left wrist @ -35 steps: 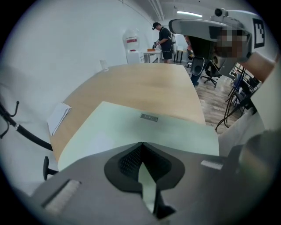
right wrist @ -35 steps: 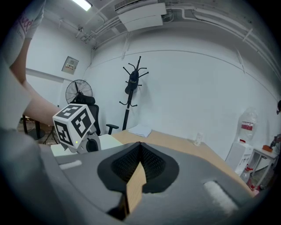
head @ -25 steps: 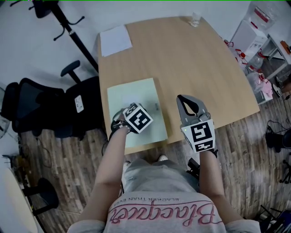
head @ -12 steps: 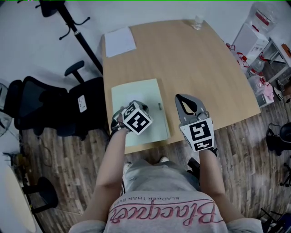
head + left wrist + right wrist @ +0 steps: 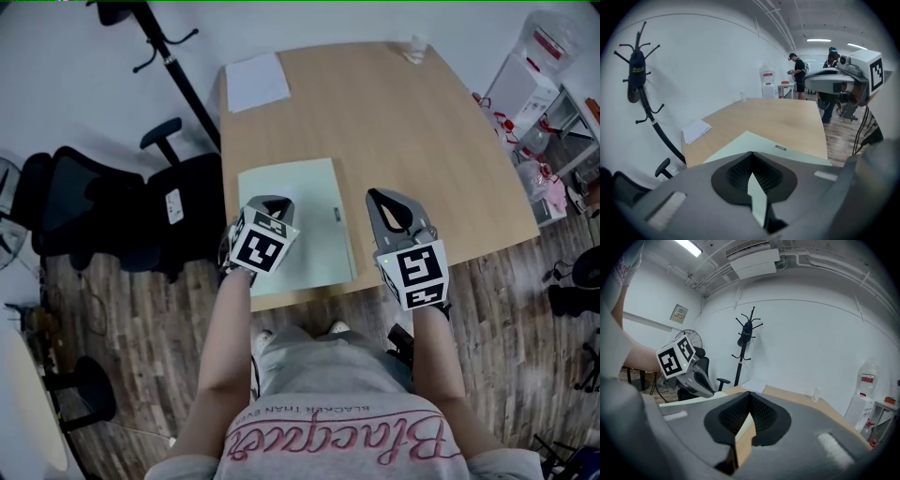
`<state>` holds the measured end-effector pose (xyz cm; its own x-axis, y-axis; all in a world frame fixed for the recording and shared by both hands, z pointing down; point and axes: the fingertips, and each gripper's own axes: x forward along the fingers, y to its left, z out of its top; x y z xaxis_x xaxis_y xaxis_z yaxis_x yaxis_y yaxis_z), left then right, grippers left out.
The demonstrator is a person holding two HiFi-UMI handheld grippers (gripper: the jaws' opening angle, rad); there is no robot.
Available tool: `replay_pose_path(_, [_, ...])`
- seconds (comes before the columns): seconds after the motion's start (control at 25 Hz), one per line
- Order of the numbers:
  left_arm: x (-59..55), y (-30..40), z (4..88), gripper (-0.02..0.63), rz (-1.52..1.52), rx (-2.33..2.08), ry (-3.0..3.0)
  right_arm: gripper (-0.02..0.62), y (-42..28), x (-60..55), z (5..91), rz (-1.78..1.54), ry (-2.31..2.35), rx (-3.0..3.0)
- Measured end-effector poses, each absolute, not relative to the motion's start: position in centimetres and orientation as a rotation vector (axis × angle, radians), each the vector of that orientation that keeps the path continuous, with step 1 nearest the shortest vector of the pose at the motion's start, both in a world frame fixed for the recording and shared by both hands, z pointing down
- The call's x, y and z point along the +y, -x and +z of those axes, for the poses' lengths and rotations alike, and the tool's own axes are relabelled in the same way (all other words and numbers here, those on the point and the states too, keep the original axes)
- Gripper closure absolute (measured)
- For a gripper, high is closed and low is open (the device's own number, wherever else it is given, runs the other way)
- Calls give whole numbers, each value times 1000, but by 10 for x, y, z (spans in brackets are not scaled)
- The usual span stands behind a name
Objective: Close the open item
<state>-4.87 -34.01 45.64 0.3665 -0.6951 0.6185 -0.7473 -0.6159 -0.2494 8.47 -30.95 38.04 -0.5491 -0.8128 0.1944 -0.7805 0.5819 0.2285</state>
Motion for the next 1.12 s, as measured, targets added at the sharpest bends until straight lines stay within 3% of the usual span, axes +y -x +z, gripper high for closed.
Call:
replay_pose_path(0.64, [-326,109,375,589,497,-1896,-2487,594,-82,-305,347,-177,-1346,-2572])
replay_pose_path(1.12, [-318,145,321,591,267,-2084,-2517,594,-66,-300,316,-211,-1390,-2597])
